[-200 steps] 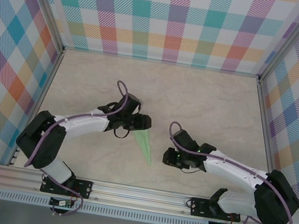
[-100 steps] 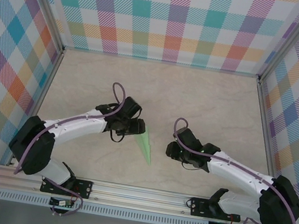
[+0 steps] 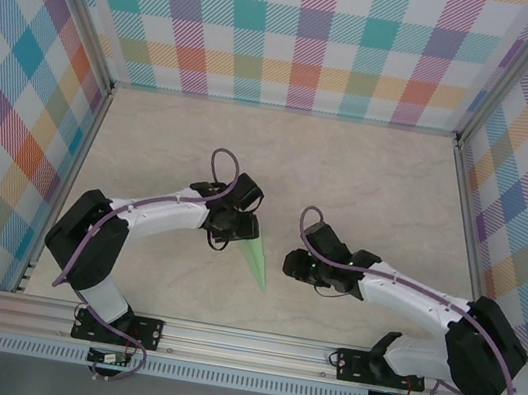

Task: Fold a paper plane with a square sheet of paper (pick it up from the middle)
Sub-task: Move a paper plane to the center of the table.

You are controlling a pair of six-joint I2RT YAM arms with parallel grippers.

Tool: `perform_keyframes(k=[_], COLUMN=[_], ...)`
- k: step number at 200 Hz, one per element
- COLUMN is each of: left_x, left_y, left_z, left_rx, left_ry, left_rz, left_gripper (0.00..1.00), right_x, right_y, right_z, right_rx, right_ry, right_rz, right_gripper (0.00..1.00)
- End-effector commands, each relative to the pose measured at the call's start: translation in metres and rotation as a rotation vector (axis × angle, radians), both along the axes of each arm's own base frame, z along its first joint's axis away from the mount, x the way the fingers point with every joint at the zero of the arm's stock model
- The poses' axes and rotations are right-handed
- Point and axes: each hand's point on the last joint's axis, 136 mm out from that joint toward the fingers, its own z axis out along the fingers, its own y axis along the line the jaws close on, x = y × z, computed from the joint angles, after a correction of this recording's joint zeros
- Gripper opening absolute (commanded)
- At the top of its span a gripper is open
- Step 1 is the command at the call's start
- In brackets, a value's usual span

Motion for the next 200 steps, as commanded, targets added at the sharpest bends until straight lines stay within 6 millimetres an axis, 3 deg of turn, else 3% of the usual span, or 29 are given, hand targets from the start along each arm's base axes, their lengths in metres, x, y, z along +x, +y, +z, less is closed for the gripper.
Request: perform_keyframes(k=[1, 30, 94, 120, 171, 200], left_x=[-0.008, -0.014, -0.023, -0.025, -0.022, -0.014], left_y=[0.007, 0.018, 0.033, 0.032, 0.026, 0.022], left_z=[-0.004, -0.004, -0.002, -0.005, 0.001, 0.023], left_rx=[0.048, 0.059, 0.074, 0.072, 0.028, -0.032], left_ry=[0.013, 0.002, -0.021, -0.015, -0.045, -0.116], left_rz=[0.004, 0.019, 0.026, 0.021, 0.015, 0.029], left_gripper=[0.46, 0.33, 0.23, 0.21, 0.23, 0.41], right_x=[0.008, 0.011, 0.015, 0.021, 0.032, 0.033], right_y=[0.019, 0.032, 0.080, 0.087, 0.082, 0.074], right_z=[0.012, 0.013, 0.015, 0.011, -0.003, -0.009], right_rx=[0.061, 0.101, 0.223, 0.239, 0.215, 0.181], right_ry=[-0.017, -0.011, 0.045, 0.063, 0.099, 0.108], right_rz=[0.037, 0.060, 0.190, 0.204, 0.179, 0.142], right_gripper=[0.40, 0.41, 0.44, 0.48, 0.54, 0.54])
